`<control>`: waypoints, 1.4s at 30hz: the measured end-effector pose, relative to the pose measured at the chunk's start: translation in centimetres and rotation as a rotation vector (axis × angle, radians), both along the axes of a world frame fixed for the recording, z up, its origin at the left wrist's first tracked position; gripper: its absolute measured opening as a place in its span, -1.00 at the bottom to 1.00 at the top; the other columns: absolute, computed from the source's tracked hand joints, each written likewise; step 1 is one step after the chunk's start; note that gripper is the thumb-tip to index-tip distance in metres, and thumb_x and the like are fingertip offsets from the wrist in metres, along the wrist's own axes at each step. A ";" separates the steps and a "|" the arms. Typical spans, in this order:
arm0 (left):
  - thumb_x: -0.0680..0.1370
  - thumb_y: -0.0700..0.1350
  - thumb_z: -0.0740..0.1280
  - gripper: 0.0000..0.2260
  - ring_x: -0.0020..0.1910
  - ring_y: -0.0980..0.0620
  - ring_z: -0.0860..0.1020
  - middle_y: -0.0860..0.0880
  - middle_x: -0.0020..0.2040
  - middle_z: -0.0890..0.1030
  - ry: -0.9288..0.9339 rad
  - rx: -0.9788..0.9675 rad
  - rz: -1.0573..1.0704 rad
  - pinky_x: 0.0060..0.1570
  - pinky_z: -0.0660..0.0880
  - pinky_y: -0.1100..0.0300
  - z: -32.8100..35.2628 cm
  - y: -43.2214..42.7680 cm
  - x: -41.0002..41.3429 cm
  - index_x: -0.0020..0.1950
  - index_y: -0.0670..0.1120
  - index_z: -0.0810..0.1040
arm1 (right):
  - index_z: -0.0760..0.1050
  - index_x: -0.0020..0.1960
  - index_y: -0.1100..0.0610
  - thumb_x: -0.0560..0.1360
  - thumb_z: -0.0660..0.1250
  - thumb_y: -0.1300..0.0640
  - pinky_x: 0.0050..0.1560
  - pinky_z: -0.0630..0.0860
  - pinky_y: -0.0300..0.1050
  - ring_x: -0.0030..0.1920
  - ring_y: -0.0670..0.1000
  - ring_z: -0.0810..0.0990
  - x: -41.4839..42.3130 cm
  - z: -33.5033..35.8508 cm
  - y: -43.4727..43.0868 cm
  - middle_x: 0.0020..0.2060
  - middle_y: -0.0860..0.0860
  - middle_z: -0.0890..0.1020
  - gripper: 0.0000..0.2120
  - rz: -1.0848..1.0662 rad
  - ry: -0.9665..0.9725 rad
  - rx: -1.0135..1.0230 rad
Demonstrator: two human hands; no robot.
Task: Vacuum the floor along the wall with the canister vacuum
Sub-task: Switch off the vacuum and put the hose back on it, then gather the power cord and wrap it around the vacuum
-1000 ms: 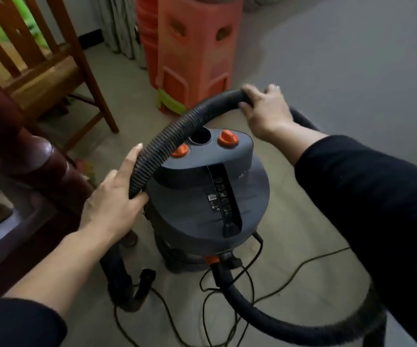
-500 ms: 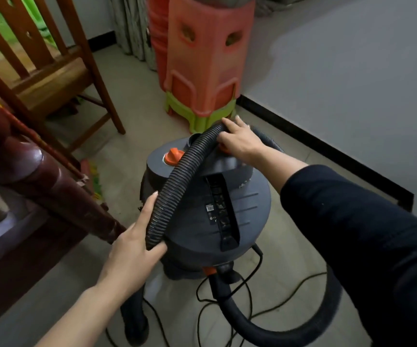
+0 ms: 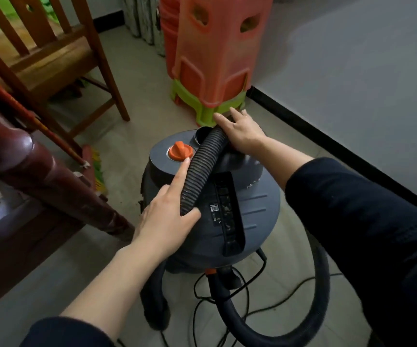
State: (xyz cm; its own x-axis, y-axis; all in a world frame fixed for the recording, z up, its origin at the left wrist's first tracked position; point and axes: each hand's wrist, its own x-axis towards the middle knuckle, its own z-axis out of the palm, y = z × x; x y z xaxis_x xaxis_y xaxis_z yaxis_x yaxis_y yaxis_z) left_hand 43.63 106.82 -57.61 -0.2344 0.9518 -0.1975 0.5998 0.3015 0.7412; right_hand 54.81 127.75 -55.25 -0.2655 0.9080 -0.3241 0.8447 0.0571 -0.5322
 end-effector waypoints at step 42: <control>0.62 -0.03 0.16 -0.54 0.44 -0.03 0.26 -0.04 0.47 0.33 0.221 -0.371 -0.723 0.35 0.24 0.17 -20.3 13.2 71.4 0.52 -0.06 0.22 | 0.25 0.44 0.17 0.61 0.13 0.09 0.31 0.28 0.04 0.39 0.14 0.29 79.6 -16.9 -6.8 0.38 0.12 0.34 -0.58 -0.297 -0.605 -0.261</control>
State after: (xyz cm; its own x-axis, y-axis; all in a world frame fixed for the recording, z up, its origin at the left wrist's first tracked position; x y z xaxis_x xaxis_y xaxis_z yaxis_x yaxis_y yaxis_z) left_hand 115.00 119.97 -77.96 0.3377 0.7650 -0.5484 0.8585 -0.0115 0.5127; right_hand 134.45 120.96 -72.17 0.2746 0.7871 -0.5523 0.9559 -0.2856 0.0682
